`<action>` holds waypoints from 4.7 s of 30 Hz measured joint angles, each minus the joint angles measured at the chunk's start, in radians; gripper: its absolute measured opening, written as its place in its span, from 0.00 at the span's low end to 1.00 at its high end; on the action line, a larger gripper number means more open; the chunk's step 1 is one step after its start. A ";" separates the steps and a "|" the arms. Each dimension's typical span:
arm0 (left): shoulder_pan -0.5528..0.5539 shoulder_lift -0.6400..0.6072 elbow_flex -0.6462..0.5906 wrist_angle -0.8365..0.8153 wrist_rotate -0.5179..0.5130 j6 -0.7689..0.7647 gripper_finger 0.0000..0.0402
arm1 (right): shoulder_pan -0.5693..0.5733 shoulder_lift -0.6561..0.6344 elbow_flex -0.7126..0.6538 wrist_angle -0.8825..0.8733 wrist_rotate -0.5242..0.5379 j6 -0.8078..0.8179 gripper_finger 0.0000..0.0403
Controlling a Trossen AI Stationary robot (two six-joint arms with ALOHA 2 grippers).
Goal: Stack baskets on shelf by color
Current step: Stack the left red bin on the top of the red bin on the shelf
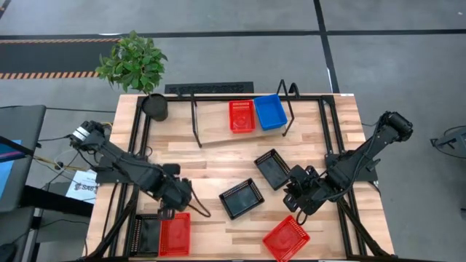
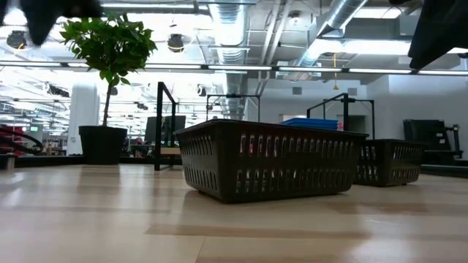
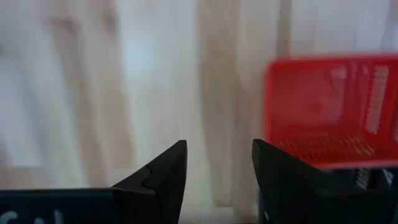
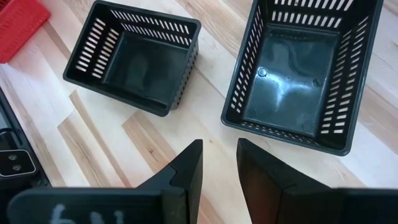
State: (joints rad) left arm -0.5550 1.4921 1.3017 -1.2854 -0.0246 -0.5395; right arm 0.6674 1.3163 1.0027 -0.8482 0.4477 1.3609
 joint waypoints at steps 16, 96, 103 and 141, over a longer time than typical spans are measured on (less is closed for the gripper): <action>-0.053 0.000 -0.291 0.386 0.133 -0.054 0.42 | 0.000 0.000 0.000 0.009 -0.002 0.000 0.30; 0.078 -0.001 -0.297 0.445 0.102 -0.027 0.00 | 0.000 0.000 0.000 0.019 -0.006 -0.023 0.30; 0.253 -0.002 -0.079 0.283 0.066 0.208 0.00 | -0.001 0.000 0.000 0.019 -0.005 -0.051 0.30; 1.102 0.553 0.943 0.179 0.007 1.044 0.00 | -0.002 0.000 0.000 0.018 0.002 0.029 0.30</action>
State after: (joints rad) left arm 0.5468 2.0451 2.2446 -1.1066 -0.0174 0.5041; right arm 0.6651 1.3167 1.0027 -0.8300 0.4500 1.3902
